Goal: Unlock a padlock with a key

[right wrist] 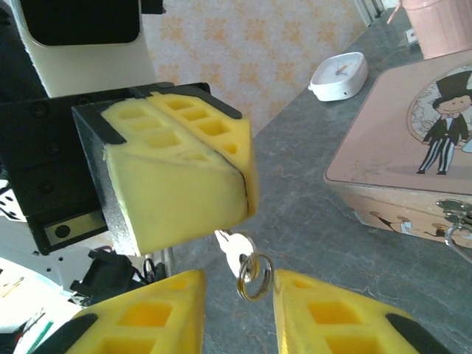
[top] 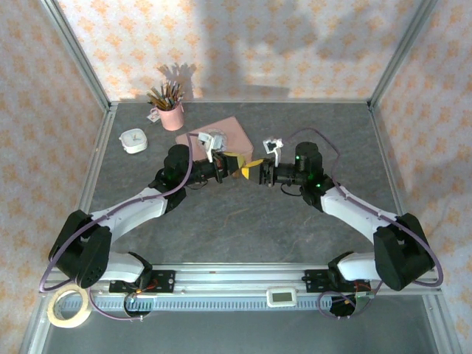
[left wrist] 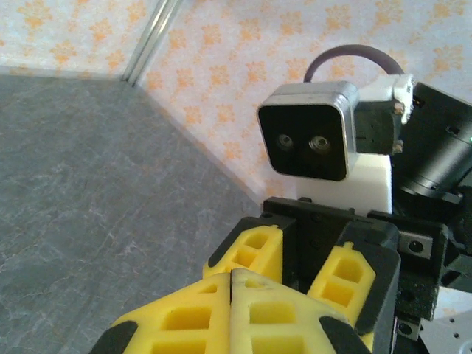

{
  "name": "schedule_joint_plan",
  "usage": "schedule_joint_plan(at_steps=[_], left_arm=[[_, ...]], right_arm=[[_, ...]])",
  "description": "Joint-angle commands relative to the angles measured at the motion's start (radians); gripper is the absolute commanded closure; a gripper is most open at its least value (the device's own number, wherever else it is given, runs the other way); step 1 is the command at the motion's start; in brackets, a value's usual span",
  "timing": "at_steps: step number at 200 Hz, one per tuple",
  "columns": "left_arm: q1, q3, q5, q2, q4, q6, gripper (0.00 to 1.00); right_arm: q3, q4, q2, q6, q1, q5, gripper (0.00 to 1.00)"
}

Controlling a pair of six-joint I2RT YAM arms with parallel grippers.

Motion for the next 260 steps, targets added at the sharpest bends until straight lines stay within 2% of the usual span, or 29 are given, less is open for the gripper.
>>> schedule_joint_plan(at_steps=[1,48,77,84,98,103,106,108,112,119,125,130,170,197,223,260], left_arm=[[0.007,0.002,0.067,-0.015,0.045,0.007,1.0],[0.009,-0.001,0.068,-0.036,0.012,0.028,1.0],[0.009,0.0,0.074,-0.035,0.028,0.008,1.0],[0.01,0.001,0.064,-0.035,0.032,-0.002,1.0],[0.016,0.001,0.031,-0.041,0.036,-0.027,1.0],[0.02,0.002,0.006,-0.044,0.036,-0.042,0.89],[0.022,0.002,-0.006,-0.047,0.036,-0.051,0.74],[0.024,0.0,-0.018,-0.048,0.034,-0.061,0.68],[0.03,0.001,-0.04,-0.052,0.033,-0.079,0.44],[0.04,-0.006,-0.078,-0.059,0.043,-0.116,0.19],[0.047,-0.016,-0.105,-0.067,0.067,-0.148,0.06],[0.052,-0.032,-0.127,-0.078,0.097,-0.176,0.01],[0.057,-0.188,-0.319,-0.104,0.403,-0.432,0.01],[0.042,-0.302,-0.433,-0.081,0.584,-0.58,0.09],[-0.003,-0.324,-0.504,-0.071,0.575,-0.589,0.13],[-0.07,-0.308,-0.535,-0.053,0.579,-0.563,0.15]], right_arm=[[0.006,0.056,-0.001,0.009,-0.003,-0.015,0.71],[0.002,0.063,-0.019,0.004,-0.005,0.03,0.71],[0.003,0.089,0.005,0.021,-0.005,-0.007,0.91],[0.003,0.09,0.011,0.023,-0.005,-0.01,0.99],[-0.004,0.097,0.013,0.025,-0.005,-0.006,1.0],[-0.009,0.1,0.011,0.027,-0.004,-0.002,1.0],[-0.011,0.103,0.011,0.027,-0.004,0.001,1.0],[-0.014,0.103,0.01,0.027,-0.004,0.003,1.0],[-0.019,0.109,0.008,0.029,-0.005,0.008,1.0],[-0.027,0.121,0.005,0.037,-0.004,0.023,1.0],[-0.036,0.132,0.002,0.045,-0.004,0.033,1.0],[-0.044,0.143,0.0,0.053,-0.003,0.045,1.0],[-0.153,0.307,-0.044,0.134,0.049,0.271,1.0],[-0.194,0.385,-0.047,0.176,0.101,0.404,1.0],[-0.22,0.495,-0.012,0.201,0.114,0.415,1.0],[-0.269,0.655,0.006,0.197,0.132,0.436,1.0]])
